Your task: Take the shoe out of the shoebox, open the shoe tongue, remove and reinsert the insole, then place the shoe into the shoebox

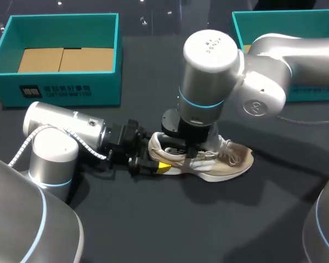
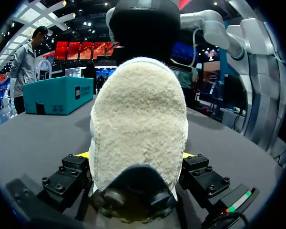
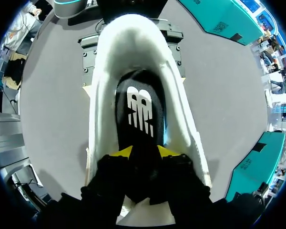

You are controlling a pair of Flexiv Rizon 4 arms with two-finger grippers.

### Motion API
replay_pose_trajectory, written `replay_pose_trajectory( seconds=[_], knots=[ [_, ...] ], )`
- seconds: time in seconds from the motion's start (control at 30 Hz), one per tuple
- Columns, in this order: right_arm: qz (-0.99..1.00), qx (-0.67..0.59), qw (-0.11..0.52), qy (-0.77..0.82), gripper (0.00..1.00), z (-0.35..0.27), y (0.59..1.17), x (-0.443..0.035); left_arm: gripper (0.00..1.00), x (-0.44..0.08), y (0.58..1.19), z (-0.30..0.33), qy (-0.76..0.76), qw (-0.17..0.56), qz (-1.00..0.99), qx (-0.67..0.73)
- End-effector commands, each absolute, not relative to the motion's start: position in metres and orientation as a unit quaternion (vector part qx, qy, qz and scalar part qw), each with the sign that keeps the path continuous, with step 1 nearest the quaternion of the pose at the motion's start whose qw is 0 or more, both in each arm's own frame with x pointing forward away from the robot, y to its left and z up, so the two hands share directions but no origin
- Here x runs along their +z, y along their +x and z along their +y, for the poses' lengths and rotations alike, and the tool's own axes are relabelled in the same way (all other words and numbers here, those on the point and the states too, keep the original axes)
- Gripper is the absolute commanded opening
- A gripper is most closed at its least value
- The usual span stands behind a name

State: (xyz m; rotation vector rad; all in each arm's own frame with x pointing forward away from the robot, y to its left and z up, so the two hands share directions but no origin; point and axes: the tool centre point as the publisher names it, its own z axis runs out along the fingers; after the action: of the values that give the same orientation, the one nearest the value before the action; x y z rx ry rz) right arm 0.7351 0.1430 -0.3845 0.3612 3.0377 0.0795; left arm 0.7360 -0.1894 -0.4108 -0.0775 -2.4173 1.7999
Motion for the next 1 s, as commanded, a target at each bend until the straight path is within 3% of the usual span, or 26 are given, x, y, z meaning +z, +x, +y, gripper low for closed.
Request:
replay_pose_trajectory(
  seconds=[0.03, 0.17, 0.57, 0.63, 0.73, 1.0],
  knots=[
    [0.992, 0.035, 0.038, 0.119, 0.34, 0.133, 0.734, -0.386, 0.0, -0.413, 0.735, -0.19, -0.025, 0.063, -0.8, 0.596],
    [0.991, 0.037, 0.034, 0.123, 0.42, 0.129, 0.738, -0.391, 0.0, -0.413, 0.735, -0.19, -0.025, 0.063, -0.8, 0.596],
    [0.993, 0.054, -0.02, 0.108, 0.42, 0.132, 0.749, -0.412, 0.0, -0.413, 0.735, -0.19, -0.025, 0.063, -0.8, 0.596],
    [0.993, 0.056, -0.029, 0.103, 0.32, 0.134, 0.746, -0.415, 0.0, -0.413, 0.735, -0.19, -0.025, 0.063, -0.8, 0.596],
    [0.992, 0.058, -0.043, 0.103, 0.0, 0.137, 0.737, -0.42, 0.0, -0.413, 0.735, -0.19, -0.025, 0.063, -0.8, 0.596],
    [0.99, 0.062, -0.057, 0.115, 0.0, 0.139, 0.71, -0.425, 0.0, -0.413, 0.735, -0.19, -0.025, 0.063, -0.8, 0.596]
  ],
)
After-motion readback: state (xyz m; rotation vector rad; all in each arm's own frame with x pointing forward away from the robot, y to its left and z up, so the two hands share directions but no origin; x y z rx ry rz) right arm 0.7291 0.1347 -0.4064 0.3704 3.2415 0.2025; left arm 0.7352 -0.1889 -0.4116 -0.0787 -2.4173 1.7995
